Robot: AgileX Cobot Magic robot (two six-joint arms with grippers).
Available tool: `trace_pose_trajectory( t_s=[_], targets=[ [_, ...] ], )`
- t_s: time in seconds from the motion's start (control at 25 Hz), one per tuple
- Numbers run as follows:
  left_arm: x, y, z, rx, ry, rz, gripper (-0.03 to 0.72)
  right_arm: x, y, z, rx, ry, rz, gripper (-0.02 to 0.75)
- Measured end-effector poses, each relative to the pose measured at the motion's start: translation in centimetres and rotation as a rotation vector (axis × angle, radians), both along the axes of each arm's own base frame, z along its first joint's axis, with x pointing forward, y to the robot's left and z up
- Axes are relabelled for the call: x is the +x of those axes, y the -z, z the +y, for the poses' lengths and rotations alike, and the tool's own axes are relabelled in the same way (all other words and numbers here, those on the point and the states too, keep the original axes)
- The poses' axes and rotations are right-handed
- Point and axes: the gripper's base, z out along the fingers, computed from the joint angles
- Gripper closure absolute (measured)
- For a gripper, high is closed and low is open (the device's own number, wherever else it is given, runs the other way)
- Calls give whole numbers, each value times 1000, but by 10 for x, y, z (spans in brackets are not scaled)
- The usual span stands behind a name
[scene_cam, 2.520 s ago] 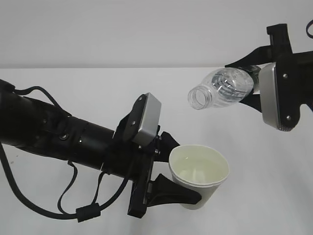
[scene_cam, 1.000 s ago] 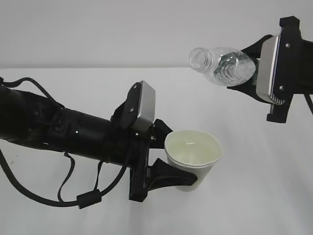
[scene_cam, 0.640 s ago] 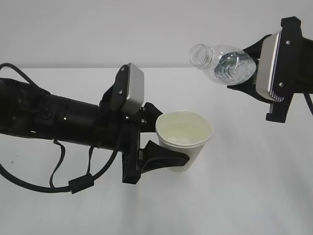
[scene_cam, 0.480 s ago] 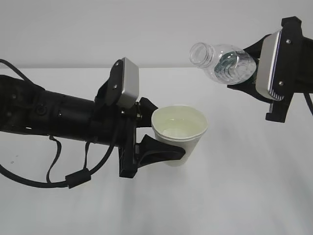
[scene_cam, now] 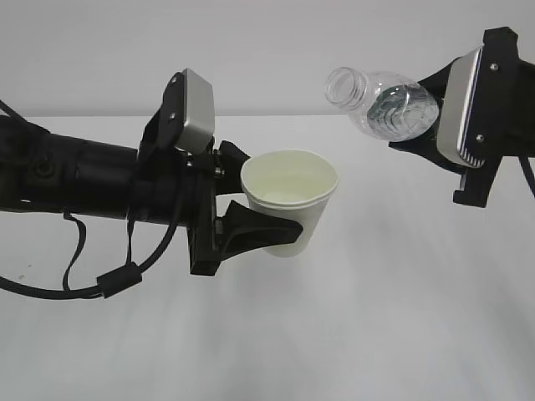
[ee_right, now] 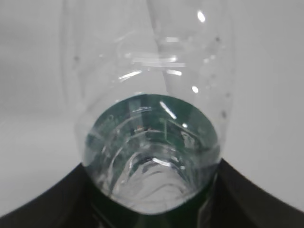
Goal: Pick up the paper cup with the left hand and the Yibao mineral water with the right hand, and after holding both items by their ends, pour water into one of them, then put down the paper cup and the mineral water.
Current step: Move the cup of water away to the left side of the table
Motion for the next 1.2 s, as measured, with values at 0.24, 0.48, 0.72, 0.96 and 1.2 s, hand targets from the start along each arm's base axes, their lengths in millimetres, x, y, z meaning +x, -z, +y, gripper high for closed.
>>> trace_pose_trajectory(
  t_s=[0.24, 0.48, 0.72, 0.96, 1.2],
  targets=[
    [7, 0, 9, -1, -36, 8, 222, 0, 0, 0, 1, 2, 0, 302],
    [14, 0, 18, -2, -70, 10, 222, 0, 0, 0, 1, 2, 0, 302],
    [16, 0, 22, -3, -83, 16, 222, 0, 0, 0, 0, 4, 1, 302],
    [17, 0, 23, -3, -83, 17, 222, 0, 0, 0, 0, 4, 1, 302],
    [23, 0, 33, -5, -116, 17, 222, 0, 0, 0, 1, 5, 1, 302]
  ],
)
